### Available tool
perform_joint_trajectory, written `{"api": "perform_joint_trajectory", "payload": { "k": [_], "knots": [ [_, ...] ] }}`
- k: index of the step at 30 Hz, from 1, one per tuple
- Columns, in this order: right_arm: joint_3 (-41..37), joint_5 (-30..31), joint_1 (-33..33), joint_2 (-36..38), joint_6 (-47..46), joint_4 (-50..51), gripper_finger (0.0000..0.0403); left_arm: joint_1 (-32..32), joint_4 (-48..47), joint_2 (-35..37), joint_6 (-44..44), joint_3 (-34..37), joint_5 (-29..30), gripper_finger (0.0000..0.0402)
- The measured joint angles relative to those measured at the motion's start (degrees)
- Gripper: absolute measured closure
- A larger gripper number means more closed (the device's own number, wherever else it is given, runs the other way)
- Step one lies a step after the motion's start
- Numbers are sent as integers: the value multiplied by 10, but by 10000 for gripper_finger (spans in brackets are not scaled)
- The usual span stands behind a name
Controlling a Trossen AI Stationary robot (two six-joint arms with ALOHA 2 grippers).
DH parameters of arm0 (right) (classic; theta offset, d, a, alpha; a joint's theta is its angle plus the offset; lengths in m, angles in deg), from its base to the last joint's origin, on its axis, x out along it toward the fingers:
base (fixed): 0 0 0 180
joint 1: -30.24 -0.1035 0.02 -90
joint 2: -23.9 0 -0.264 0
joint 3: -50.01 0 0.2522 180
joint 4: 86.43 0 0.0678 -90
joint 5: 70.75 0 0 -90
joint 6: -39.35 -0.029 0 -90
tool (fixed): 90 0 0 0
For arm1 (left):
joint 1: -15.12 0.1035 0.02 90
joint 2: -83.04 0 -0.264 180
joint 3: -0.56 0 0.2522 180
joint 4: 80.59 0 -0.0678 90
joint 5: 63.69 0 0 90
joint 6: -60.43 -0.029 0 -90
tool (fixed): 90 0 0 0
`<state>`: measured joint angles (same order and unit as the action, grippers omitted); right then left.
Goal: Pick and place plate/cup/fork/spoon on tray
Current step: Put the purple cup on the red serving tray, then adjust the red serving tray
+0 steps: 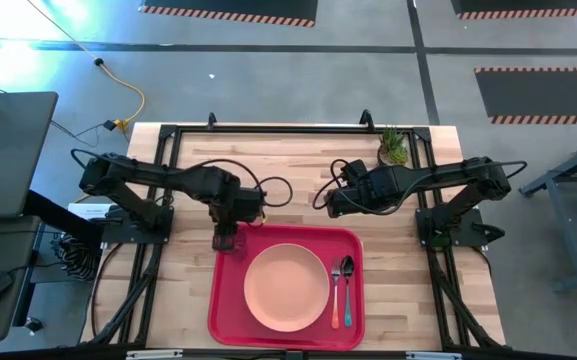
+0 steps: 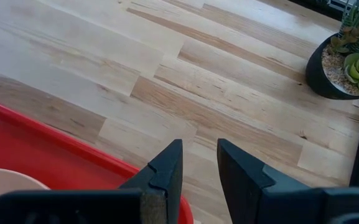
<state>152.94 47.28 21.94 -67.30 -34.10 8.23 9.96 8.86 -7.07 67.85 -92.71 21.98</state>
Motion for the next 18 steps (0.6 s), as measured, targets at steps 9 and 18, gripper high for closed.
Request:
{"api": "perform_joint_trajectory", "payload": {
  "k": [9,18],
  "knots": [
    [0,0,0,0,0,0,311,11,-1,0,0,0,-1,277],
    [0,-6,0,0,1,0,311,11,-7,0,-1,-3,-2,277]
  ]
}}
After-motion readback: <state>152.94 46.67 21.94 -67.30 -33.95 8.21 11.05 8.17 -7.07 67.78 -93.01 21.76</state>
